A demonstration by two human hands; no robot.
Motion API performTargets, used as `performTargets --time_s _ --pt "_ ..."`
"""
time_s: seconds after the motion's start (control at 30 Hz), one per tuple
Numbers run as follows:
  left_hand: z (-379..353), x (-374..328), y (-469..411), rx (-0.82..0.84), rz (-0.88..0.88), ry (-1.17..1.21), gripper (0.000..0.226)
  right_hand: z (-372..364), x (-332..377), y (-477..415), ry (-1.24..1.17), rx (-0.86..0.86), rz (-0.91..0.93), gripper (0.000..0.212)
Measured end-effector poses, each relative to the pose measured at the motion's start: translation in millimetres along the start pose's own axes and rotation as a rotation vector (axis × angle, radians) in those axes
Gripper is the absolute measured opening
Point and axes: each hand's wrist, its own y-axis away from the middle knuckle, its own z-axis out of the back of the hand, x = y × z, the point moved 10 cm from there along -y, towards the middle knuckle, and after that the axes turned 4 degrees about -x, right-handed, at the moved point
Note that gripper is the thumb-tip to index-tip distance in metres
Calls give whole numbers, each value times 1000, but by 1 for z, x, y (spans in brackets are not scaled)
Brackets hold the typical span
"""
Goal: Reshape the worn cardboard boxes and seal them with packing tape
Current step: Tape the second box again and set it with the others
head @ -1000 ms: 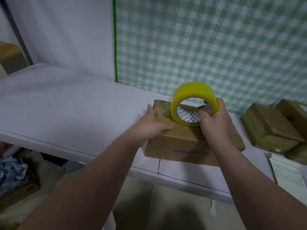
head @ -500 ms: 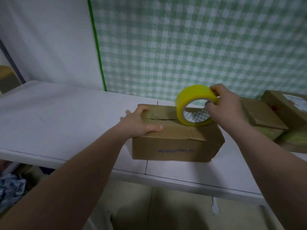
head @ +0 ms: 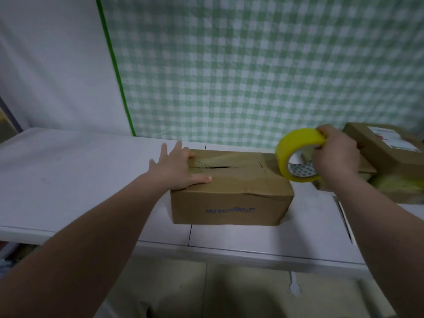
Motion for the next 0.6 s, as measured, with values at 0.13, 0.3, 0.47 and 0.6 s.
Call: performTargets --time_s 0.13,0.3,0.47,0.6 --pt "-6 -45 -3 78 -160 -79 81 0 -4 1 -34 -17 -3 41" --pt "-22 -92 -10 139 -222 -17 80 2 -12 5 -138 -95 -24 49" --pt "-30 -99 -23 143 -202 8 78 -4 -27 7 -307 -126 -84 43" --pt "-30 -100 -26 148 -218 -35 80 -16 -38 3 -351 -33 -131 33"
